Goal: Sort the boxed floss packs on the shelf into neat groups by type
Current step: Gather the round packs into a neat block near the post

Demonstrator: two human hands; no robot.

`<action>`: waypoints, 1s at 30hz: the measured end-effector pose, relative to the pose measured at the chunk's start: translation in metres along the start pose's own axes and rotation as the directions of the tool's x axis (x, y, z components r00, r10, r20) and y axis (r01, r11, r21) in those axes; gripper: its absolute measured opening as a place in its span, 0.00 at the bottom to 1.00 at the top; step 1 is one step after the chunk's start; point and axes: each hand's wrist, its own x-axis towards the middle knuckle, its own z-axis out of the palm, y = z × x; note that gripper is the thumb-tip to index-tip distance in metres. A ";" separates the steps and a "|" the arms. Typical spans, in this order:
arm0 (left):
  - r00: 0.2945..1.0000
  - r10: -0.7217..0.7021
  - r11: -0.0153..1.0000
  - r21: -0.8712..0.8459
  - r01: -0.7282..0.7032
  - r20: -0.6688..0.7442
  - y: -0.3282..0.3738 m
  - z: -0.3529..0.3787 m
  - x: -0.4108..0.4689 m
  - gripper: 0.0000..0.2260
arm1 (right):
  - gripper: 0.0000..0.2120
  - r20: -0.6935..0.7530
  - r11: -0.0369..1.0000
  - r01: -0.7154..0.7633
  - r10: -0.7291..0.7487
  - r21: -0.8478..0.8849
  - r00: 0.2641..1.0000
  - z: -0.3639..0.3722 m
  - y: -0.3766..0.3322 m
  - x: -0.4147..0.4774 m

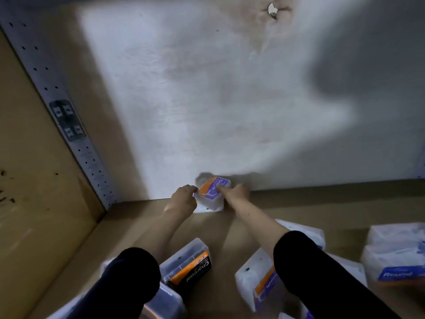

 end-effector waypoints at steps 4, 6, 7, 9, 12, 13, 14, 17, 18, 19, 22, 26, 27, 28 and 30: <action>0.998 0.025 0.999 -0.038 -0.022 0.064 -0.011 0.007 0.002 0.21 | 0.23 0.002 0.990 -0.066 0.066 0.125 0.998 -0.001 0.002 0.005; 0.994 0.021 1.000 -0.024 -0.019 0.110 -0.017 0.009 0.002 0.21 | 0.21 0.005 0.974 -0.088 0.089 0.209 0.996 -0.007 0.002 0.010; 0.991 0.029 1.000 -0.013 -0.027 0.131 -0.018 0.009 0.001 0.22 | 0.20 0.016 0.965 -0.096 0.095 0.245 0.995 -0.011 0.001 0.011; 0.985 0.050 0.999 -0.002 -0.051 0.165 -0.019 0.009 -0.002 0.23 | 0.19 0.065 0.950 -0.123 0.109 0.287 0.992 -0.018 -0.001 0.012; 0.978 0.078 0.996 0.030 -0.085 0.192 -0.018 0.007 -0.008 0.24 | 0.21 0.150 0.938 -0.186 0.147 0.291 0.978 -0.019 -0.001 0.008; 0.977 0.084 0.994 0.047 -0.095 0.197 -0.018 0.006 -0.011 0.24 | 0.22 0.157 0.937 -0.197 0.156 0.289 0.975 -0.017 0.000 0.007; 0.975 0.088 0.992 0.068 -0.104 0.202 -0.019 0.006 -0.013 0.24 | 0.23 0.160 0.936 -0.208 0.167 0.285 0.973 -0.014 0.001 0.005; 0.973 0.088 0.986 0.120 -0.115 0.214 -0.022 0.004 -0.017 0.21 | 0.22 0.199 0.919 -0.232 0.174 0.319 0.964 -0.007 0.002 0.003; 0.974 0.086 0.985 0.129 -0.115 0.211 -0.023 0.003 -0.017 0.20 | 0.22 0.218 0.910 -0.237 0.168 0.342 0.961 -0.006 0.002 0.002; 0.975 0.083 0.985 0.133 -0.112 0.207 -0.023 0.001 -0.016 0.19 | 0.21 0.237 0.900 -0.241 0.161 0.364 0.958 -0.005 0.001 0.002; 0.982 0.077 0.988 0.117 -0.098 0.173 -0.020 -0.007 -0.010 0.14 | 0.09 0.290 0.890 -0.265 0.160 0.370 0.943 -0.011 0.000 0.002; 0.987 0.063 0.992 0.103 -0.079 0.149 -0.011 -0.010 0.006 0.16 | 0.09 0.283 0.903 -0.244 0.145 0.354 0.948 -0.032 0.001 0.010; 0.985 0.062 0.993 0.094 -0.077 0.159 -0.009 -0.009 0.011 0.18 | 0.09 0.272 0.914 -0.231 0.142 0.333 0.952 -0.039 0.001 0.010; 0.983 0.061 0.992 0.095 -0.079 0.175 -0.007 -0.008 0.014 0.19 | 0.10 0.264 0.927 -0.217 0.136 0.307 0.955 -0.046 0.001 0.012; 0.973 0.050 0.991 0.109 -0.076 0.224 -0.004 -0.004 0.020 0.21 | 0.10 0.241 0.950 -0.187 0.125 0.252 0.962 -0.060 0.000 0.013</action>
